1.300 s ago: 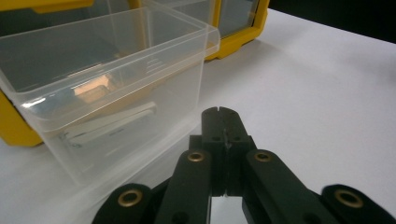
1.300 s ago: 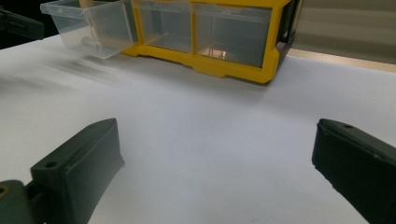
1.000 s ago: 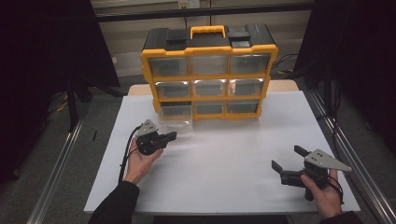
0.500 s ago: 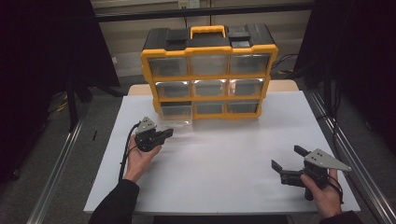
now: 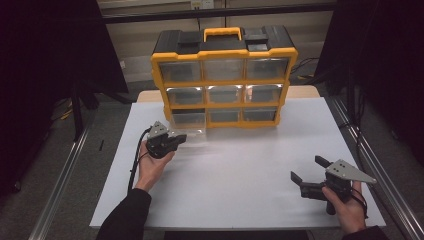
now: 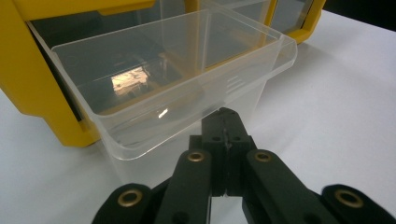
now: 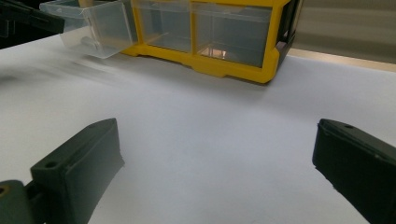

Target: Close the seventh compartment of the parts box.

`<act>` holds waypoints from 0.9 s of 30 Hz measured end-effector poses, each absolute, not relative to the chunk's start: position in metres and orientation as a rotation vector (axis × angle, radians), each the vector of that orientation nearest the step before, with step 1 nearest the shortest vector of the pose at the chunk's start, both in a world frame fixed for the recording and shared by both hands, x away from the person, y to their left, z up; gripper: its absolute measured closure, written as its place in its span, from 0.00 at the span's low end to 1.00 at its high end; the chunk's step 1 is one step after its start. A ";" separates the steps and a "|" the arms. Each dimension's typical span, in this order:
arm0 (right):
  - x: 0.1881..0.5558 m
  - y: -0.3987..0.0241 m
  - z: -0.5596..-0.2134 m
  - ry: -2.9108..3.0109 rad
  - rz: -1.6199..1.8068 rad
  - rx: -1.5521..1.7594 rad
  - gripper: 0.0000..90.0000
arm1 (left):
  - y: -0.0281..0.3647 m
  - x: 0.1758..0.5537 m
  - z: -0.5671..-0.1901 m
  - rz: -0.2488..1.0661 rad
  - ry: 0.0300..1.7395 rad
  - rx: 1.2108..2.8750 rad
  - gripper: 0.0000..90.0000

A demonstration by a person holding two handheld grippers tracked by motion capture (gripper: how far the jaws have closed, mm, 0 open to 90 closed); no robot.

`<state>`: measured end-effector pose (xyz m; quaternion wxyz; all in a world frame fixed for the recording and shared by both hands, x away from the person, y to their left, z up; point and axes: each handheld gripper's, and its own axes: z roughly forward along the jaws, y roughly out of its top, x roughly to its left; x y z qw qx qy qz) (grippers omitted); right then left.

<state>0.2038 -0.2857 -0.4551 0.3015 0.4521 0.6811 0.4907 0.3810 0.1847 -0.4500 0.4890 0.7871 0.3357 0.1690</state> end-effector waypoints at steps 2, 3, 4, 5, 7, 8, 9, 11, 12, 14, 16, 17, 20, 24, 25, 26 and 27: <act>0.204 -0.285 -0.455 1.810 1.302 1.198 0.01 | 0.185 0.382 -0.450 0.416 0.815 1.914 1.00; 0.204 -0.285 -0.455 1.809 1.302 1.197 0.01 | 0.185 0.382 -0.450 0.416 0.815 1.914 1.00; 0.204 -0.285 -0.455 1.809 1.302 1.197 0.01 | 0.186 0.382 -0.450 0.413 0.817 1.910 1.00; 0.204 -0.285 -0.455 1.809 1.302 1.196 0.01 | 0.186 0.383 -0.450 0.404 0.816 1.901 1.00; 0.204 -0.285 -0.455 1.809 1.302 1.197 0.01 | 0.186 0.383 -0.450 0.422 0.829 1.907 1.00; 0.204 -0.285 -0.455 1.809 1.301 1.195 0.01 | 0.187 0.384 -0.451 0.420 0.814 1.904 1.00; 0.204 -0.285 -0.455 1.806 1.302 1.196 0.01 | 0.187 0.384 -0.451 0.415 0.818 1.902 1.00; 0.204 -0.285 -0.455 1.806 1.302 1.194 0.01 | 0.186 0.385 -0.450 0.417 0.824 1.909 1.00; 0.204 -0.285 -0.455 1.806 1.302 1.194 0.01 | 0.185 0.386 -0.450 0.414 0.823 1.899 1.00; 0.204 -0.285 -0.455 1.809 1.303 1.195 0.01 | 0.184 0.387 -0.449 0.424 0.804 1.915 1.00; 0.204 -0.285 -0.455 1.809 1.303 1.196 0.01 | 0.182 0.388 -0.449 0.420 0.805 1.916 1.00; 0.204 -0.285 -0.455 1.810 1.304 1.195 0.01 | 0.181 0.388 -0.449 0.425 0.809 1.922 1.00; 0.204 -0.285 -0.455 1.812 1.305 1.195 0.01 | 0.179 0.388 -0.449 0.422 0.813 1.923 1.00; 0.204 -0.285 -0.455 1.810 1.305 1.197 0.01 | 0.180 0.389 -0.449 0.418 0.809 1.918 1.00; 0.204 -0.285 -0.455 1.810 1.305 1.197 0.01 | 0.180 0.389 -0.448 0.424 0.818 1.921 1.00; 0.204 -0.285 -0.455 1.810 1.305 1.197 0.01 | 0.180 0.390 -0.449 0.421 0.809 1.916 1.00; 0.204 -0.285 -0.455 1.807 1.304 1.196 0.01 | 0.180 0.391 -0.449 0.424 0.809 1.923 1.00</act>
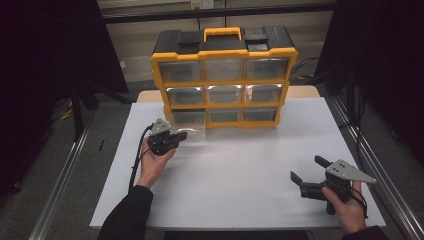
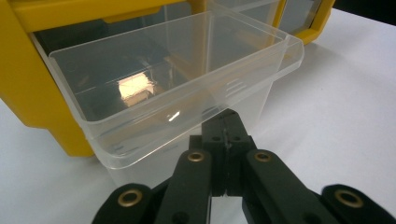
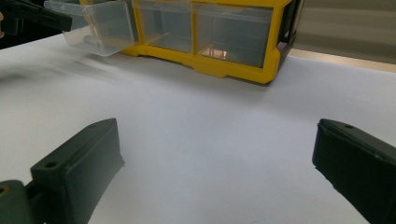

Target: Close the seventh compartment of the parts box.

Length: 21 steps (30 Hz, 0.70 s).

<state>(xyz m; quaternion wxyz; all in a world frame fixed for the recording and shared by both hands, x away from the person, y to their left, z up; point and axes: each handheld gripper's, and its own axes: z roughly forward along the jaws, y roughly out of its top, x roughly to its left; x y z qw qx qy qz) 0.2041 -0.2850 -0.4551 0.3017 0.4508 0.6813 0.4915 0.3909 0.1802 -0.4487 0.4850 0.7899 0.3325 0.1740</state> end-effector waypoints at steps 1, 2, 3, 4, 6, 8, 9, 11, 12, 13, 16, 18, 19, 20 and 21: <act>0.204 -0.285 -0.455 1.810 1.304 1.197 0.01 | 0.180 0.391 -0.448 0.430 0.817 1.925 1.00; 0.204 -0.285 -0.455 1.809 1.302 1.196 0.01 | 0.180 0.392 -0.449 0.423 0.813 1.918 1.00; 0.204 -0.285 -0.455 1.809 1.302 1.194 0.01 | 0.180 0.392 -0.449 0.425 0.813 1.920 1.00; 0.204 -0.285 -0.455 1.807 1.304 1.195 0.01 | 0.179 0.392 -0.448 0.431 0.824 1.922 1.00; 0.204 -0.285 -0.455 1.810 1.304 1.196 0.01 | 0.178 0.393 -0.448 0.426 0.814 1.920 1.00; 0.204 -0.285 -0.455 1.810 1.304 1.195 0.01 | 0.177 0.394 -0.449 0.424 0.822 1.919 1.00; 0.204 -0.285 -0.455 1.808 1.304 1.195 0.01 | 0.176 0.394 -0.448 0.434 0.828 1.922 1.00; 0.204 -0.285 -0.455 1.810 1.303 1.194 0.01 | 0.175 0.395 -0.449 0.419 0.835 1.918 1.00; 0.204 -0.285 -0.455 1.811 1.303 1.193 0.01 | 0.175 0.395 -0.449 0.413 0.831 1.918 1.00; 0.204 -0.285 -0.455 1.808 1.304 1.195 0.01 | 0.175 0.396 -0.449 0.425 0.827 1.928 1.00; 0.204 -0.285 -0.455 1.809 1.304 1.194 0.01 | 0.175 0.397 -0.449 0.426 0.833 1.927 1.00; 0.204 -0.285 -0.455 1.808 1.304 1.193 0.01 | 0.174 0.398 -0.449 0.426 0.828 1.923 1.00; 0.204 -0.285 -0.455 1.811 1.303 1.193 0.01 | 0.173 0.398 -0.449 0.421 0.822 1.922 1.00; 0.204 -0.285 -0.455 1.811 1.303 1.194 0.01 | 0.173 0.399 -0.448 0.429 0.822 1.925 1.00; 0.204 -0.285 -0.455 1.811 1.304 1.195 0.01 | 0.173 0.399 -0.448 0.433 0.824 1.932 1.00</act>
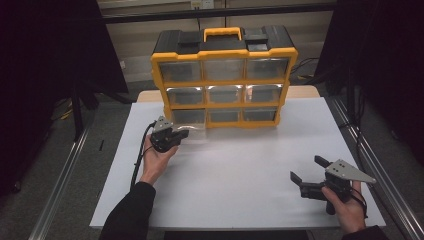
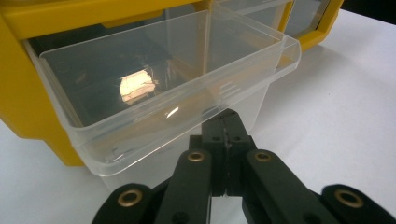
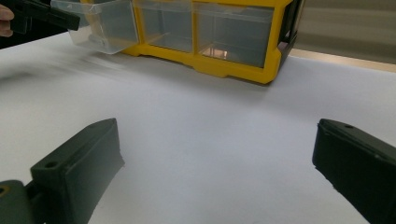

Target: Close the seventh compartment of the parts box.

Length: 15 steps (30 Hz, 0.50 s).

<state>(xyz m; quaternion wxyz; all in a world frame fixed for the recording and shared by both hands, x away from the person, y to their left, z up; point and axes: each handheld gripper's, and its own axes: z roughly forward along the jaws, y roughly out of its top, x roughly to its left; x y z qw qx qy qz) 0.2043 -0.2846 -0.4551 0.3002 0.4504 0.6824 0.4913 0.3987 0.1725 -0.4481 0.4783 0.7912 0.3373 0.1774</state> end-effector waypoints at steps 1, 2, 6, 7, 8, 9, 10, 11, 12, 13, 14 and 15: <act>0.204 -0.285 -0.455 1.812 1.304 1.195 0.01 | 0.172 0.399 -0.448 0.435 0.819 1.937 1.00; 0.205 -0.285 -0.455 1.810 1.303 1.197 0.01 | 0.172 0.400 -0.448 0.429 0.819 1.934 1.00; 0.204 -0.285 -0.455 1.812 1.303 1.194 0.01 | 0.171 0.401 -0.448 0.429 0.820 1.927 1.00; 0.204 -0.285 -0.455 1.811 1.304 1.194 0.01 | 0.171 0.401 -0.448 0.436 0.817 1.935 1.00; 0.204 -0.285 -0.455 1.811 1.304 1.194 0.01 | 0.171 0.401 -0.448 0.439 0.824 1.940 1.00; 0.204 -0.285 -0.455 1.812 1.304 1.195 0.01 | 0.171 0.402 -0.448 0.437 0.826 1.937 1.00; 0.205 -0.285 -0.455 1.811 1.304 1.194 0.01 | 0.171 0.402 -0.447 0.442 0.832 1.939 1.00; 0.204 -0.285 -0.455 1.812 1.304 1.195 0.01 | 0.171 0.403 -0.448 0.426 0.832 1.930 1.00; 0.205 -0.285 -0.455 1.812 1.305 1.194 0.01 | 0.171 0.404 -0.448 0.429 0.829 1.930 1.00; 0.204 -0.285 -0.455 1.812 1.305 1.196 0.01 | 0.172 0.404 -0.448 0.438 0.836 1.938 1.00; 0.204 -0.285 -0.455 1.812 1.305 1.196 0.01 | 0.171 0.405 -0.447 0.437 0.839 1.938 1.00; 0.204 -0.285 -0.455 1.812 1.305 1.195 0.01 | 0.171 0.405 -0.448 0.434 0.828 1.938 1.00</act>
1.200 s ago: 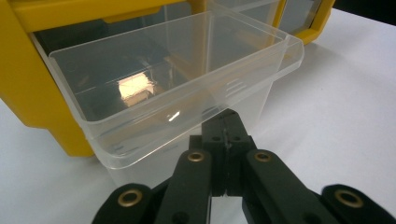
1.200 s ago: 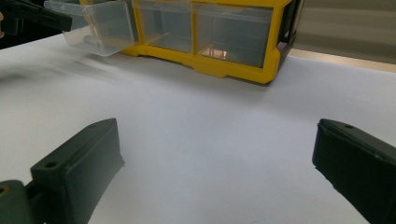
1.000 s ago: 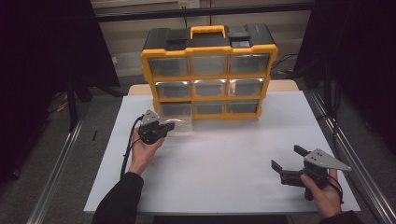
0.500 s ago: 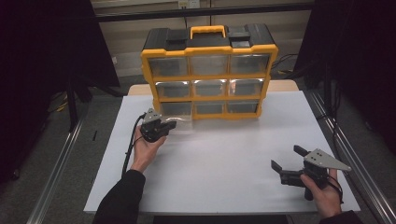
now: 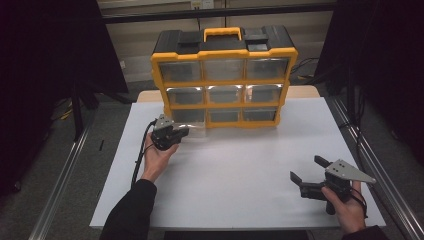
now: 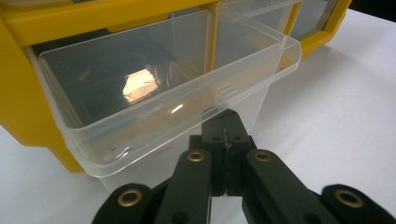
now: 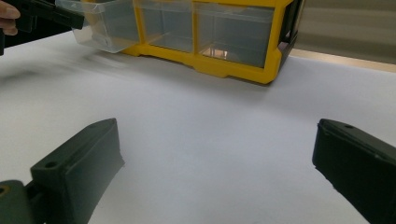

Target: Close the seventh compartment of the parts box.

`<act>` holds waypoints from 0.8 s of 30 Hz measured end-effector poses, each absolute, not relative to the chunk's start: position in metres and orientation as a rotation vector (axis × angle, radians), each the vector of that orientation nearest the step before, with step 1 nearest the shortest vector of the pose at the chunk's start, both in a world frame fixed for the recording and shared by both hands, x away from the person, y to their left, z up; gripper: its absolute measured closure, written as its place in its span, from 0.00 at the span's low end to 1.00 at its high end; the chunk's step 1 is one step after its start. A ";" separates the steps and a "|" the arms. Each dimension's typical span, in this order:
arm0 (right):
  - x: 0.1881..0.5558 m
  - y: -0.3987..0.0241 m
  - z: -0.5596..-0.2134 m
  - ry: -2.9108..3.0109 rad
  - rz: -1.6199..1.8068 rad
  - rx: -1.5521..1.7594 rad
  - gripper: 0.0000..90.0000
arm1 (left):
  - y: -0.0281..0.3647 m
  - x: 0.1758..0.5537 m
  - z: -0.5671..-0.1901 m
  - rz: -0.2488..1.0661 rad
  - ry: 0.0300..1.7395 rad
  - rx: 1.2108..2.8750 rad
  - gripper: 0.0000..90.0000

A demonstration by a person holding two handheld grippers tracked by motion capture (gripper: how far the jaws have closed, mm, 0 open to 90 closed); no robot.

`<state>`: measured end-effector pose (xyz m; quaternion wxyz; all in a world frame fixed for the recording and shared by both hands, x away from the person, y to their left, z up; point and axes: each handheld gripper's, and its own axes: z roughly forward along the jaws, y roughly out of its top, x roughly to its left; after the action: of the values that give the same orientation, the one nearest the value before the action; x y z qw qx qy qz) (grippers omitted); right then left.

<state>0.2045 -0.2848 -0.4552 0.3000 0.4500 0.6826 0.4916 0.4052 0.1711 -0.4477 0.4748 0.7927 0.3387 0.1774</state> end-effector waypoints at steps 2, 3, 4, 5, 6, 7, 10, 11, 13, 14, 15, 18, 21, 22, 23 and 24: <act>0.205 -0.285 -0.455 1.810 1.304 1.197 0.01 | 0.171 0.405 -0.448 0.434 0.837 1.940 1.00; 0.205 -0.285 -0.455 1.809 1.304 1.197 0.01 | 0.170 0.405 -0.448 0.434 0.836 1.938 1.00; 0.205 -0.285 -0.455 1.808 1.304 1.197 0.01 | 0.170 0.406 -0.448 0.430 0.831 1.932 1.00; 0.205 -0.285 -0.455 1.810 1.304 1.197 0.01 | 0.170 0.406 -0.448 0.435 0.829 1.932 1.00; 0.205 -0.285 -0.455 1.812 1.304 1.194 0.01 | 0.170 0.406 -0.448 0.432 0.838 1.934 1.00; 0.205 -0.285 -0.455 1.813 1.304 1.194 0.01 | 0.170 0.406 -0.448 0.431 0.838 1.932 1.00; 0.204 -0.285 -0.455 1.812 1.304 1.194 0.01 | 0.169 0.406 -0.448 0.438 0.838 1.933 1.00; 0.204 -0.285 -0.455 1.811 1.304 1.193 0.01 | 0.169 0.407 -0.448 0.439 0.838 1.934 1.00; 0.204 -0.285 -0.455 1.811 1.304 1.192 0.01 | 0.169 0.408 -0.448 0.433 0.830 1.931 1.00; 0.204 -0.285 -0.455 1.812 1.304 1.193 0.01 | 0.169 0.408 -0.448 0.439 0.838 1.936 1.00; 0.204 -0.285 -0.455 1.812 1.304 1.193 0.01 | 0.168 0.408 -0.448 0.440 0.836 1.933 1.00; 0.204 -0.285 -0.455 1.812 1.303 1.193 0.01 | 0.167 0.409 -0.448 0.441 0.835 1.941 1.00; 0.204 -0.285 -0.455 1.809 1.304 1.191 0.01 | 0.166 0.409 -0.448 0.443 0.839 1.938 1.00; 0.204 -0.285 -0.455 1.809 1.304 1.192 0.01 | 0.166 0.410 -0.448 0.447 0.836 1.941 1.00; 0.204 -0.285 -0.455 1.809 1.304 1.191 0.01 | 0.166 0.410 -0.448 0.445 0.829 1.937 1.00; 0.204 -0.285 -0.455 1.809 1.304 1.192 0.01 | 0.165 0.410 -0.448 0.448 0.838 1.940 1.00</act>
<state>0.2044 -0.2852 -0.4552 0.3018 0.4494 0.6820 0.4918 0.4104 0.1654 -0.4478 0.4712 0.7921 0.3422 0.1829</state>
